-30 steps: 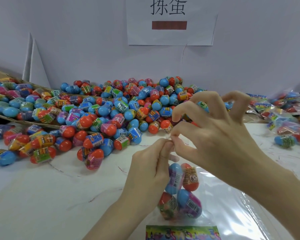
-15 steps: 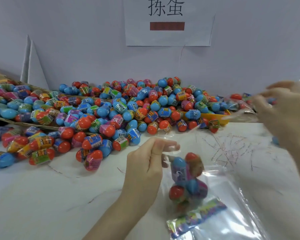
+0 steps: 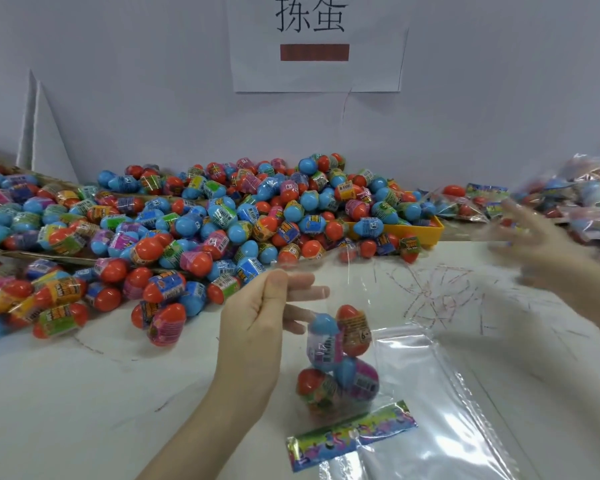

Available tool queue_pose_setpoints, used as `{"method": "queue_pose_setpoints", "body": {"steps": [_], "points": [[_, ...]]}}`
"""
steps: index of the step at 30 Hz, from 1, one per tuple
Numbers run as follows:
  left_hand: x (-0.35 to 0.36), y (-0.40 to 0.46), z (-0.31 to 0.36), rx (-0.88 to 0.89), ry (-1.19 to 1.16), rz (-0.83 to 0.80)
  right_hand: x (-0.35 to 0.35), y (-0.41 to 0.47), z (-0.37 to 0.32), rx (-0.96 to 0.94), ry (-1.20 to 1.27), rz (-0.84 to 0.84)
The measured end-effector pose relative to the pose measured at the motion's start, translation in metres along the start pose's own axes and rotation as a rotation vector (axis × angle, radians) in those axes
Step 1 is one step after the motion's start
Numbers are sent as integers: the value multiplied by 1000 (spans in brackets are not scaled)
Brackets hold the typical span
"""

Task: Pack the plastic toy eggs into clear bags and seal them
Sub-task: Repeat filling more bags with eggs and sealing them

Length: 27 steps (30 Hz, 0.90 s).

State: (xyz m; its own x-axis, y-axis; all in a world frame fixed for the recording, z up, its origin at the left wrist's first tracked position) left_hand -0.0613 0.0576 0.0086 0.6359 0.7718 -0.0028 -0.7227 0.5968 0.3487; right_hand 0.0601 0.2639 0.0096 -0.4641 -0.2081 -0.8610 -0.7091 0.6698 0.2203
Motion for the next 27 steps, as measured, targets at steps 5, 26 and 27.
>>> {"method": "queue_pose_setpoints", "body": {"steps": [5, 26, 27], "points": [[-1, 0, -1, -24, 18, 4, -67, 31, -3, -68, 280, 330], [-9, 11, -6, -357, -181, -100, 20, -5, -70, -124, 1035, -752], [-10, 11, -7, -386, -185, -114, 21, -4, -69, -126, 1053, -741]]}}
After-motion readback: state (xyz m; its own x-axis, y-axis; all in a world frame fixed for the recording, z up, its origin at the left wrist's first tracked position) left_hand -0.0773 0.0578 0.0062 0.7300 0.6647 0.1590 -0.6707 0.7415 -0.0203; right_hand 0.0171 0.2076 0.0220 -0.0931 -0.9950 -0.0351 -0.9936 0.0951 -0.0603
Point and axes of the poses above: each hand's wrist, its own y-axis towards the middle knuckle, its own x-axis out of the palm, z = x × y, the point moved 1 cm from there along y, towards the middle knuckle, and after that the axes turned 10 degrees about -z, right-handed, at the moved point
